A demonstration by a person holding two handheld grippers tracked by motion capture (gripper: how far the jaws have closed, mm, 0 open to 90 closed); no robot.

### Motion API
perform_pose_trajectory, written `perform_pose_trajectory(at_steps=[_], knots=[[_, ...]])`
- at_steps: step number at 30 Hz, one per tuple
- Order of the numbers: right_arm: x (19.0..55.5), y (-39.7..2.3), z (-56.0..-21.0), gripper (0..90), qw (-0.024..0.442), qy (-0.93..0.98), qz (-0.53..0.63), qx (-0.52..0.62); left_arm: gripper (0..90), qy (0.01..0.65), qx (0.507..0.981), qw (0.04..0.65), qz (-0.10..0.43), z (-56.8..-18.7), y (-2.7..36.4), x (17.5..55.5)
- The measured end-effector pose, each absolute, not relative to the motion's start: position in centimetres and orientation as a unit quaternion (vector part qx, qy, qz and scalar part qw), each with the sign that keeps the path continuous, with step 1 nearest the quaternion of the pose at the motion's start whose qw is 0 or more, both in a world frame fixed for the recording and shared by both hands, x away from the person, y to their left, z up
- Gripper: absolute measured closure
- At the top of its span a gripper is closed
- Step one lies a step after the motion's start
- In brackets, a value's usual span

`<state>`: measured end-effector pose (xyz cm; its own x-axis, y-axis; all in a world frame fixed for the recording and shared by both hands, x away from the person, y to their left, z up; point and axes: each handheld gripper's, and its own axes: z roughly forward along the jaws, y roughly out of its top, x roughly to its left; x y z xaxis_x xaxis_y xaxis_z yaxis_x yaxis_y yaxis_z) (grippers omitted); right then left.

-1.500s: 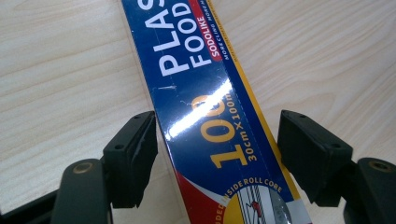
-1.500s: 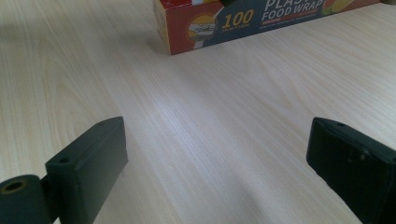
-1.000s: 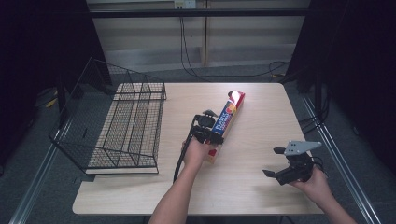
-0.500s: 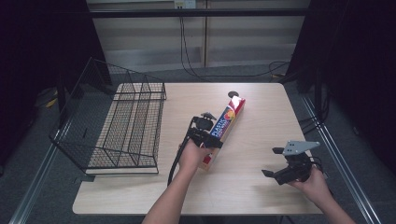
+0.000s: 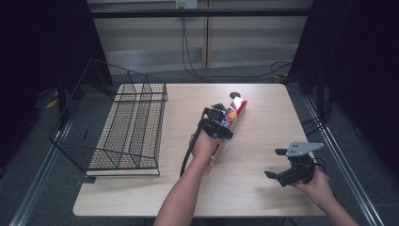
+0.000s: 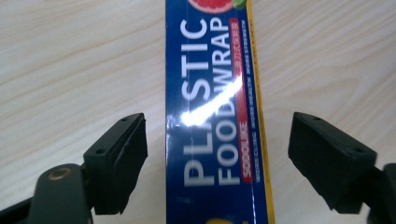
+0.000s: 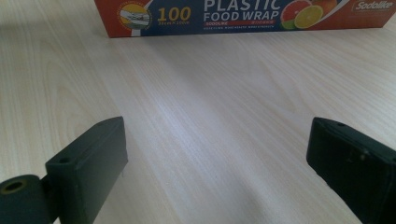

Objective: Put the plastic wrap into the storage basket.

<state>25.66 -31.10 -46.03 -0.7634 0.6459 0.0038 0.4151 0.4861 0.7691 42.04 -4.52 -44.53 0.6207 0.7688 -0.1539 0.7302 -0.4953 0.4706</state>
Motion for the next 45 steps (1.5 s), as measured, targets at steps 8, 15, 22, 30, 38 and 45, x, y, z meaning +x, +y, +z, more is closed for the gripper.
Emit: perform_pose_trajectory(at_steps=[8, 15, 22, 30, 38, 45], knots=[[25.7, -31.1, -46.1, 5.0, 0.145, 0.849, 0.4, 0.313, 28.8, 0.451, 0.856, 0.251, 0.034, -44.8, -4.7, 43.1], [25.7, -31.1, -46.0, 5.1, 0.145, 0.848, 0.401, 0.314, 25.1, 0.457, 0.857, 0.238, 0.027, -45.5, -4.8, 43.6], [25.7, -31.2, -46.0, 5.2, 0.144, 0.849, 0.403, 0.312, 33.5, 0.462, 0.853, 0.242, 0.018, -45.9, -5.4, 43.9], [25.7, -31.2, -46.0, 5.2, 0.143, 0.848, 0.403, 0.312, 41.8, 0.45, 0.868, 0.207, 0.041, -45.7, -6.8, 43.9], [25.7, -31.2, -46.0, 5.1, 0.141, 0.847, 0.405, 0.313, 44.6, 0.441, 0.879, 0.18, 0.033, -45.3, -6.5, 44.1], [25.7, -31.3, -46.0, 3.8, 0.147, 0.846, 0.405, 0.314, 44.6, 0.443, 0.882, 0.162, 0.026, -43.9, -5.3, 44.0]])
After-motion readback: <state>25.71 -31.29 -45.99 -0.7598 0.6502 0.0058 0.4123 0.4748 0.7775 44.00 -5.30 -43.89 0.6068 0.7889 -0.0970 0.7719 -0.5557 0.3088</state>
